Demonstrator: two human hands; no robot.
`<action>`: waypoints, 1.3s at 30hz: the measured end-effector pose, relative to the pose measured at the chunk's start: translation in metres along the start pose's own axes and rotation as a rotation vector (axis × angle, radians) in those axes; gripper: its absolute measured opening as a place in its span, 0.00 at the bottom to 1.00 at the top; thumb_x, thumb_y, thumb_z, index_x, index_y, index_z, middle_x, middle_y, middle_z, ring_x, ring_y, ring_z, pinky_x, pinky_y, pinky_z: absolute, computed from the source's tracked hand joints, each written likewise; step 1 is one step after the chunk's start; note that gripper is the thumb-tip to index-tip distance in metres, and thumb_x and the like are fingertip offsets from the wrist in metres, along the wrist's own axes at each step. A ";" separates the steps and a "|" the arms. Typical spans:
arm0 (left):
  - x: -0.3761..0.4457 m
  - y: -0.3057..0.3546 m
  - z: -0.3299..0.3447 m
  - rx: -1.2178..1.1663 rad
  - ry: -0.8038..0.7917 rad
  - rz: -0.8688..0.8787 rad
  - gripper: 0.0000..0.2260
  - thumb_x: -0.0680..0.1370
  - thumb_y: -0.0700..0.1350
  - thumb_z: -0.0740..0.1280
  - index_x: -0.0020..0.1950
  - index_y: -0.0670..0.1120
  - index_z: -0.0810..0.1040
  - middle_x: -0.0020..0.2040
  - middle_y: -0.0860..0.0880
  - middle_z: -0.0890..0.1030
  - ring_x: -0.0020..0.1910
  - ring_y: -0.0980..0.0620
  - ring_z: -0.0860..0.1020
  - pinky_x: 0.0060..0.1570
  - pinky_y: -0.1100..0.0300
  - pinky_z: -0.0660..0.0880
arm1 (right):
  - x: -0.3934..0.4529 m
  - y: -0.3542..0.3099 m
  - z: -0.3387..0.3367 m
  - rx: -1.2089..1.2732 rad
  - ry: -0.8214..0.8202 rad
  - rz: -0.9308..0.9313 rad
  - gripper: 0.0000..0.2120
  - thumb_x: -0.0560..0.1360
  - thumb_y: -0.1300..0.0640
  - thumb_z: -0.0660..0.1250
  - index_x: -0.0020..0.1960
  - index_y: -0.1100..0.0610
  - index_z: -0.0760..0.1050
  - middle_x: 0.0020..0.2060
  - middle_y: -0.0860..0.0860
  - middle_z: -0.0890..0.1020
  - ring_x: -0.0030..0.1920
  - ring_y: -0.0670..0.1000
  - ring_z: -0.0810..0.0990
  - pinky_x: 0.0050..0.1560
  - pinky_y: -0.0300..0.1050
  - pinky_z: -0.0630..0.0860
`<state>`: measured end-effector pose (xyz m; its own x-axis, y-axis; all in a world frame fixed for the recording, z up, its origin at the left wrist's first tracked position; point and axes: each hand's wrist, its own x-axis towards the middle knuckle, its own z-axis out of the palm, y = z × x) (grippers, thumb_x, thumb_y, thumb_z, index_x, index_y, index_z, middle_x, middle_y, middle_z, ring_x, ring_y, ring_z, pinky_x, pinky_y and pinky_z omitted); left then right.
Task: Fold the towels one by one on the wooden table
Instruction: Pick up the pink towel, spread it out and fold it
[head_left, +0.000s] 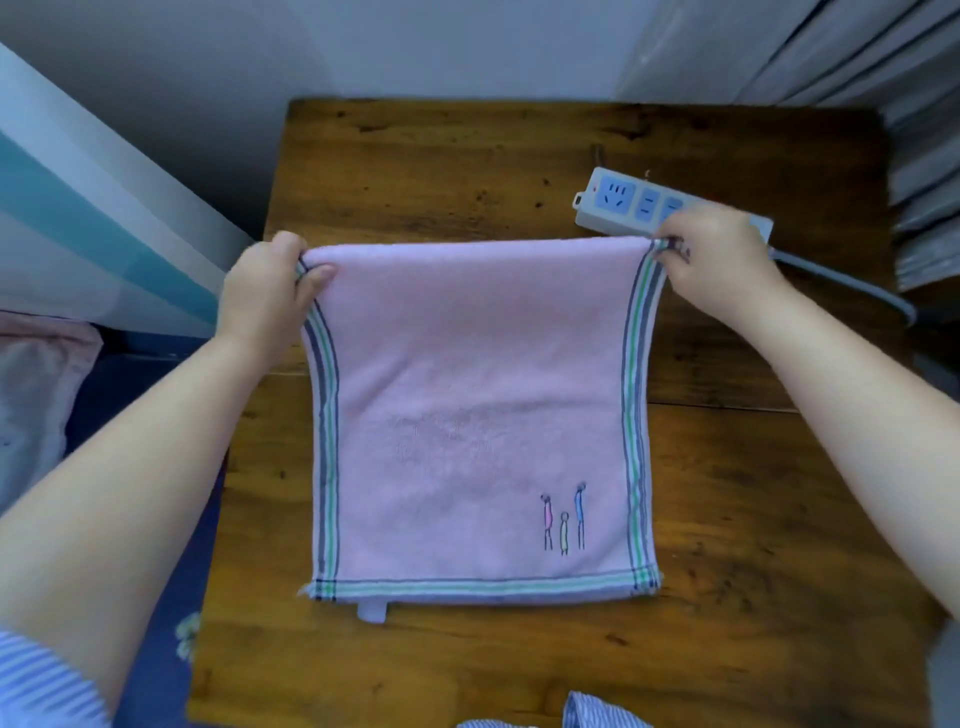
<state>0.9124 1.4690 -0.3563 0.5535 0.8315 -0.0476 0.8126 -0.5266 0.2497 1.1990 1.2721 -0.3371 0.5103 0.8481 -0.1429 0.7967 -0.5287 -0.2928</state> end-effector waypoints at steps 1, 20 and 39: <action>-0.002 -0.002 -0.008 0.020 0.022 0.059 0.14 0.80 0.46 0.60 0.52 0.35 0.74 0.46 0.36 0.77 0.46 0.37 0.74 0.40 0.53 0.66 | -0.007 -0.002 -0.006 0.006 0.069 -0.041 0.09 0.75 0.66 0.62 0.53 0.68 0.76 0.52 0.64 0.78 0.56 0.63 0.73 0.55 0.52 0.70; -0.189 -0.083 0.015 0.065 0.072 0.989 0.05 0.65 0.35 0.57 0.35 0.44 0.67 0.26 0.45 0.73 0.24 0.47 0.71 0.22 0.59 0.67 | -0.230 -0.009 0.047 -0.132 0.147 -0.260 0.10 0.56 0.79 0.69 0.32 0.68 0.75 0.32 0.62 0.79 0.35 0.64 0.79 0.32 0.53 0.79; -0.248 -0.081 0.040 0.331 -0.289 0.689 0.13 0.53 0.31 0.75 0.34 0.40 0.77 0.32 0.43 0.78 0.27 0.44 0.74 0.21 0.61 0.68 | -0.277 -0.008 0.101 -0.339 0.016 -0.143 0.06 0.54 0.74 0.72 0.30 0.70 0.77 0.33 0.62 0.79 0.37 0.64 0.78 0.33 0.50 0.76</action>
<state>0.7168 1.2985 -0.4039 0.9369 0.2475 -0.2468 0.2597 -0.9655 0.0176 1.0187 1.0445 -0.3907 0.3891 0.9149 -0.1076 0.9209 -0.3891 0.0216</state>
